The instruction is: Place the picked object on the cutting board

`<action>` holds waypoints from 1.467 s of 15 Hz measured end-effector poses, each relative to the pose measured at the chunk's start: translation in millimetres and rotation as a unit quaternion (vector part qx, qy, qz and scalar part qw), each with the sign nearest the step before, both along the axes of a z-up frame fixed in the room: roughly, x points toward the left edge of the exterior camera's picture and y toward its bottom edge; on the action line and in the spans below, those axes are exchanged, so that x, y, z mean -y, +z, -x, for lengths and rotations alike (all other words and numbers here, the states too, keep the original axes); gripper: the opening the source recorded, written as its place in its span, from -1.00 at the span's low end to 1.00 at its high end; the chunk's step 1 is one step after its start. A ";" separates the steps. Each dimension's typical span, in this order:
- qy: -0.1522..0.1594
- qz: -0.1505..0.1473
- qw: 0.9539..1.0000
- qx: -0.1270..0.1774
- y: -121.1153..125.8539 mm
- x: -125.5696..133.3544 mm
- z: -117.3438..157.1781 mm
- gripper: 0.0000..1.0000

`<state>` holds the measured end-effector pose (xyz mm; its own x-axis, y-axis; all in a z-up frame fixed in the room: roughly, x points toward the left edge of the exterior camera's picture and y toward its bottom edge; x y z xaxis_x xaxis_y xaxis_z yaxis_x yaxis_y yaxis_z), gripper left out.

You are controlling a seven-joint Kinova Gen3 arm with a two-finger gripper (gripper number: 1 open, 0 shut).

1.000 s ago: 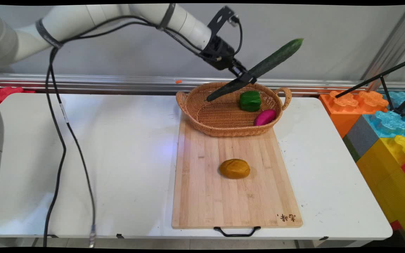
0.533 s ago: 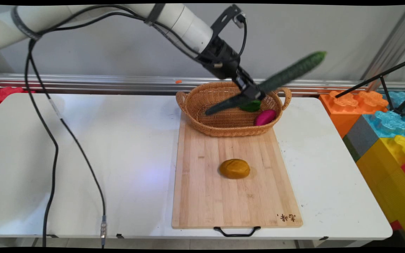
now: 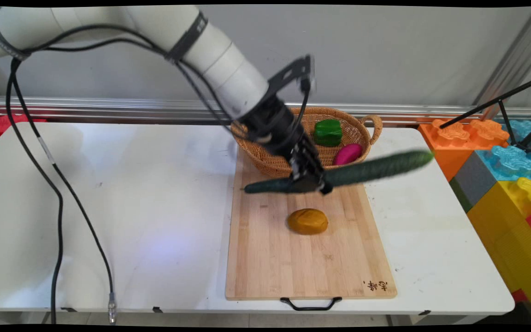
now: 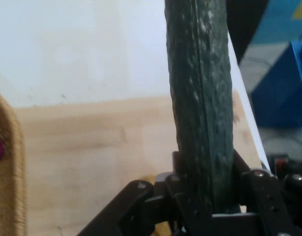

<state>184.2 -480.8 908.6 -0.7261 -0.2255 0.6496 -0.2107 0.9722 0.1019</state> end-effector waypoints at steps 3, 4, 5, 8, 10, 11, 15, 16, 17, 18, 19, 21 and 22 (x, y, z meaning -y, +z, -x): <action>-0.028 -0.002 0.999 0.026 -24.9 -17.0 1.8 -1.00; -0.037 -0.005 0.999 0.036 -35.7 -22.6 2.5 -1.00; -0.042 -0.007 0.998 0.042 -42.4 -25.9 3.0 -1.00; -0.056 -0.015 0.996 0.065 -69.9 -37.0 4.8 -1.00; -0.059 -0.016 0.995 0.077 -85.1 -40.4 6.9 -1.00; -0.060 -0.017 0.995 0.083 -92.7 -41.8 8.1 -1.00; -0.057 -0.019 0.993 0.104 -117.6 -45.1 12.1 -1.00; -0.056 -0.020 0.992 0.107 -121.3 -45.6 12.8 -1.00; -0.056 -0.021 0.992 0.109 -124.7 -46.0 13.6 -1.00; -0.055 -0.022 0.992 0.111 -128.4 -46.6 14.8 -1.00; -0.054 -0.022 0.992 0.112 -131.3 -46.9 16.1 -1.00; -0.053 -0.023 0.992 0.113 -137.0 -47.5 19.1 1.00; -0.051 -0.024 0.992 0.114 -139.1 -47.7 20.4 1.00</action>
<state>163.8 -433.1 769.4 -0.8735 -0.1691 0.4564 -0.1336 0.9850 0.1094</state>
